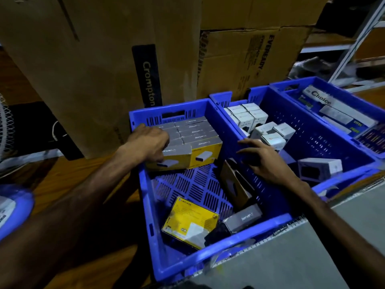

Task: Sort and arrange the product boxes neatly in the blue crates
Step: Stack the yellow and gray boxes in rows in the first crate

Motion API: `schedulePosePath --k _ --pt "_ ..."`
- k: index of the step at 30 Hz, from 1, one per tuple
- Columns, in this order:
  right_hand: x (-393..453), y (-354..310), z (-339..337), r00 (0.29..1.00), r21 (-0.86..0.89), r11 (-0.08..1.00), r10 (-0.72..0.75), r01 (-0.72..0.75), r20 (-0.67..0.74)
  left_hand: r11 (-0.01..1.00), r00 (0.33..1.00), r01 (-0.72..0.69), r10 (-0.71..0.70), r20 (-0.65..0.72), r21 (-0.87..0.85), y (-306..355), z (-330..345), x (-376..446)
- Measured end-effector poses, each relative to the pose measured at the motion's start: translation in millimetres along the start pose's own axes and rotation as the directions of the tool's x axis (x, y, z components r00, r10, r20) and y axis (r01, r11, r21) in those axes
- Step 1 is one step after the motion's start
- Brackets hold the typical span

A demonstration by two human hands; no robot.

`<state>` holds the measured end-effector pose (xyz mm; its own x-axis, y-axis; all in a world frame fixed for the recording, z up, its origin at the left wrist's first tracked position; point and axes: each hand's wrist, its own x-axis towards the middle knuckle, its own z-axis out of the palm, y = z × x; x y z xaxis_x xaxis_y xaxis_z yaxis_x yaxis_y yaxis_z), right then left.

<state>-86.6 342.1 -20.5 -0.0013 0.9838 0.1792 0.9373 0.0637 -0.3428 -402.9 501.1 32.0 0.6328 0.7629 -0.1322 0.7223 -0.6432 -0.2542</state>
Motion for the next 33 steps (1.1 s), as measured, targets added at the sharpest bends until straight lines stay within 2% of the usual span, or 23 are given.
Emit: schedulePosePath --k 10,16,22,25,30,33 --pt "2 0 3 1.0 -0.053 0.999 0.001 0.0 0.019 0.997 0.997 0.018 -0.024 0.067 0.076 0 -24 6" --pt "3 3 5 1.0 -0.012 1.0 0.001 -0.001 0.004 0.995 0.995 0.034 -0.042 0.088 0.094 7 -25 18" --pt "3 5 8 0.999 0.01 1.0 -0.011 0.012 -0.032 0.992 0.997 0.05 -0.056 0.052 0.113 11 1 26" --pt "3 6 9 0.999 0.061 0.998 0.003 -0.001 -0.042 0.989 0.999 0.04 -0.036 -0.03 0.143 13 16 25" --pt "5 6 9 0.998 0.081 0.997 0.007 -0.003 -0.055 0.998 0.994 0.058 -0.058 -0.097 0.005 14 34 21" --pt "6 7 11 0.998 0.079 0.997 0.019 -0.014 -0.056 0.999 0.994 0.049 -0.05 -0.101 -0.02 19 40 24"
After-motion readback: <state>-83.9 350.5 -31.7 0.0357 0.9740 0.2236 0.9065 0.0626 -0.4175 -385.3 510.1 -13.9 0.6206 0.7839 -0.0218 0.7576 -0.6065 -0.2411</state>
